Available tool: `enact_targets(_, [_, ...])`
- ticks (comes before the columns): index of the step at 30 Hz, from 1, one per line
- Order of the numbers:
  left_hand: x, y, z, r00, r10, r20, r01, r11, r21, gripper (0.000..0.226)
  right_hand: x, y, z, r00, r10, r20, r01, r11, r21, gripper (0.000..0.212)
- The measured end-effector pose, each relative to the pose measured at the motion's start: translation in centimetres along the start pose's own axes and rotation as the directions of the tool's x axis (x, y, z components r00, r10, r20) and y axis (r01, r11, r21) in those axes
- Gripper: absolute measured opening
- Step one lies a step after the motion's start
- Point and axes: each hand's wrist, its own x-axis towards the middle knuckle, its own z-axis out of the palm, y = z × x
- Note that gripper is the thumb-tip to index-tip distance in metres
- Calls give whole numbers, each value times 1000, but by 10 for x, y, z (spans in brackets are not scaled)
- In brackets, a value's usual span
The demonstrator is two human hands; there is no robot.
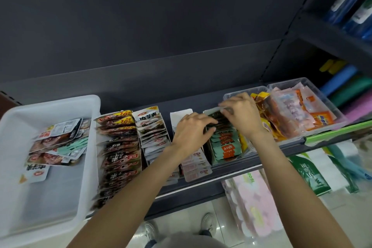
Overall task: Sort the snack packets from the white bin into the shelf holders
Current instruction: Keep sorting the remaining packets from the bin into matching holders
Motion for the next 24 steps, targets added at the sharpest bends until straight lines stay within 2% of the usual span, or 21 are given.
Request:
enact_targets(2, [-6,-3,-17,994,-2,-105,-2,999,-32,24,-4,-15,-13,991,19,-136,16,967,254,19])
enact_targets(4, [-19,-13,-39,965,3,-261,-21,998,-65,24,-4,-42,-27,988,44,-151,36,871,489,16])
enact_targets(7, [-52,-42,-78,863,4,-505,-30,999,-45,20,4,-98,-38,1000,9,29,-28,643,765,19])
enact_targets(9, [-81,-68,-107,800,-14,-600,19,1000,2,22,13,-140,-33,983,-123,134,-37,586,810,20])
enact_targets(12, [-129,-118,-140,762,-116,-637,188,981,47,27,25,-210,-15,930,-320,182,65,628,775,18])
enact_targets(14, [-162,-165,-150,760,-292,-581,369,929,16,26,31,-259,0,889,-432,151,223,697,681,19])
enact_targets(16, [-192,-211,-154,731,-481,-484,560,828,24,32,39,-304,22,853,-493,171,311,744,591,20])
enact_targets(19, [-221,-262,-155,655,-691,-306,743,662,96,35,54,-360,68,820,-489,296,330,828,454,25])
enact_targets(21, [-228,-282,-155,649,-729,-219,760,637,130,33,61,-386,97,786,-469,402,358,877,321,28])
enact_targets(24, [-232,-299,-148,725,-669,-163,688,705,169,30,66,-409,128,717,-438,542,456,883,109,27])
